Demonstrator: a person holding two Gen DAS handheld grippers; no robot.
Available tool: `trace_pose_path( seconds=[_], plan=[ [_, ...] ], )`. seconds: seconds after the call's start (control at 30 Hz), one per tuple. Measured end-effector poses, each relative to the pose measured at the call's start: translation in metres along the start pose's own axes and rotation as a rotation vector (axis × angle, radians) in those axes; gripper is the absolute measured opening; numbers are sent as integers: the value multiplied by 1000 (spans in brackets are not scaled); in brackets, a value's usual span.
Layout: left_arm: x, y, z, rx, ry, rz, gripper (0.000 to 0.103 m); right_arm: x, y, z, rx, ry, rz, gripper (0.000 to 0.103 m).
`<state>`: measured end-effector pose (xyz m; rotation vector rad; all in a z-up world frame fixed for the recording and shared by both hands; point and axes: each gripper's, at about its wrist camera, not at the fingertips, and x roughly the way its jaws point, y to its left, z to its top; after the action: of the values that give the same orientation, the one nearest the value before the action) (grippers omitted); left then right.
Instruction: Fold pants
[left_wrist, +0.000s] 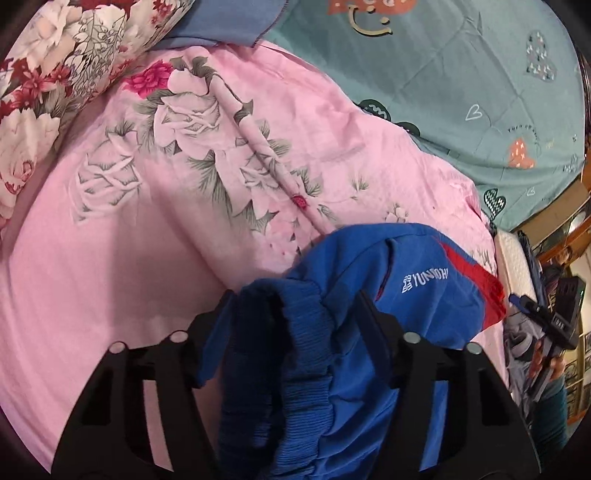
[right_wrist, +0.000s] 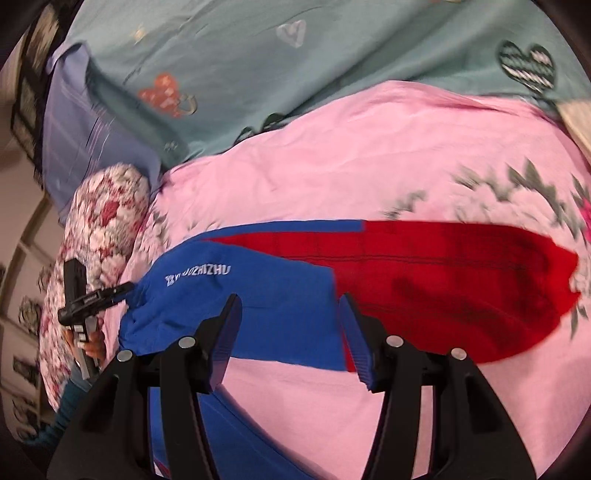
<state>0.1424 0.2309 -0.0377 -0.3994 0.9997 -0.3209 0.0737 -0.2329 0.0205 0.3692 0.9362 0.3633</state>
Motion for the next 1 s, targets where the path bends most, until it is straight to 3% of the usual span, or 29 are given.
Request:
trace_pose_path(
  seconds=[0.1,0.2,0.3,0.43,0.53,0.6,0.63,0.67,0.73,0.8,0.83,1.0],
  plan=[
    [2,5,-2,5,-8,-6,53,22,26,11,-162,40,-21,55],
    [0,7,-4,18,-31,39,30,49,51,23,-361,80,-99,55],
    [-6,6,-4,28,-63,58,17,77,63,38,-464,118,-155,55],
    [-16,6,-4,26,-97,56,14,121,77,57,-594,162,-219,55],
    [-16,7,-6,33,-96,42,14,149,84,65,-675,220,-220,55],
    [-13,9,-5,23,-88,24,16,163,86,69,-708,273,-200,55],
    [-12,11,-5,12,-85,13,24,168,87,69,-712,289,-190,55],
    [-10,15,-4,-6,-77,0,32,174,87,70,-714,308,-180,55],
    [-4,22,-4,-45,-48,-36,63,183,86,71,-699,350,-142,42],
    [-4,28,-5,-66,-45,-69,66,182,89,71,-694,373,-98,13],
    [-4,29,-4,-73,-42,-80,67,178,91,70,-714,370,-97,6],
    [1,24,-3,-72,-23,-114,66,148,97,72,-753,303,-77,5]
  ],
)
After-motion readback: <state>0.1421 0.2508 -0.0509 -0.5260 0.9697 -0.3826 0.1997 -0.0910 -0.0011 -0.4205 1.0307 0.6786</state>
